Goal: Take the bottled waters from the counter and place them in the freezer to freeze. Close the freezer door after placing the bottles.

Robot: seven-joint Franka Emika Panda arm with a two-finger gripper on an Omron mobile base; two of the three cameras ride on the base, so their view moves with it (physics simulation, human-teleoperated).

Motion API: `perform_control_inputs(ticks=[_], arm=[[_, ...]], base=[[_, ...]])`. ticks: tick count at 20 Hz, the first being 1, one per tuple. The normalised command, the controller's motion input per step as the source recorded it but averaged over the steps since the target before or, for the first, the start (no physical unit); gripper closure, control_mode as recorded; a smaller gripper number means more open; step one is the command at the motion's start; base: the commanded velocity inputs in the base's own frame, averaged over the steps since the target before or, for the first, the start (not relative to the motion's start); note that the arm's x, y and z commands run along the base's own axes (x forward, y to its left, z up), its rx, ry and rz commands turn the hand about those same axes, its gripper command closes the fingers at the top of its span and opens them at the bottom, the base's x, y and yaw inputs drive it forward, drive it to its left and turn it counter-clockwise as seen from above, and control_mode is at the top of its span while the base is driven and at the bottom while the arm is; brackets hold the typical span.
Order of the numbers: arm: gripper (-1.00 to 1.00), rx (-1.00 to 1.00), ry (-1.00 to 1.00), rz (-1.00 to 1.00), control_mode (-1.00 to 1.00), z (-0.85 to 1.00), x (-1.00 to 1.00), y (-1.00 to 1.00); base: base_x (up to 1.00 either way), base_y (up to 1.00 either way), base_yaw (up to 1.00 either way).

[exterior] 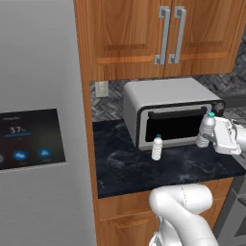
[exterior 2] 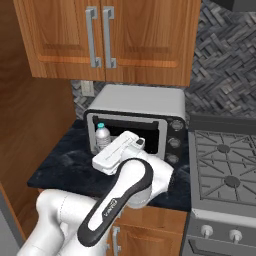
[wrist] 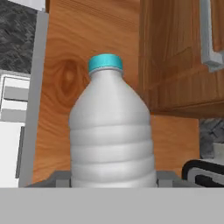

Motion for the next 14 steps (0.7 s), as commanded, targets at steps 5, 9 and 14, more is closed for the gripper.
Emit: perform_control_inputs(ticks=[5, 9, 14], arm=[[1.00, 0.01, -0.09, 0.27, -1.00, 0.17, -0.07, 0.77], [1.00, -0.02, 0.20, 0.20, -1.00, 0.00, -0.06, 0.69], [1.00, 0.00, 0.09, 0.13, -1.00, 0.00, -0.59, 0.50]], base=[[0.00, 0.00, 0.00], [0.00, 0.00, 0.00], [0.00, 0.00, 0.00]])
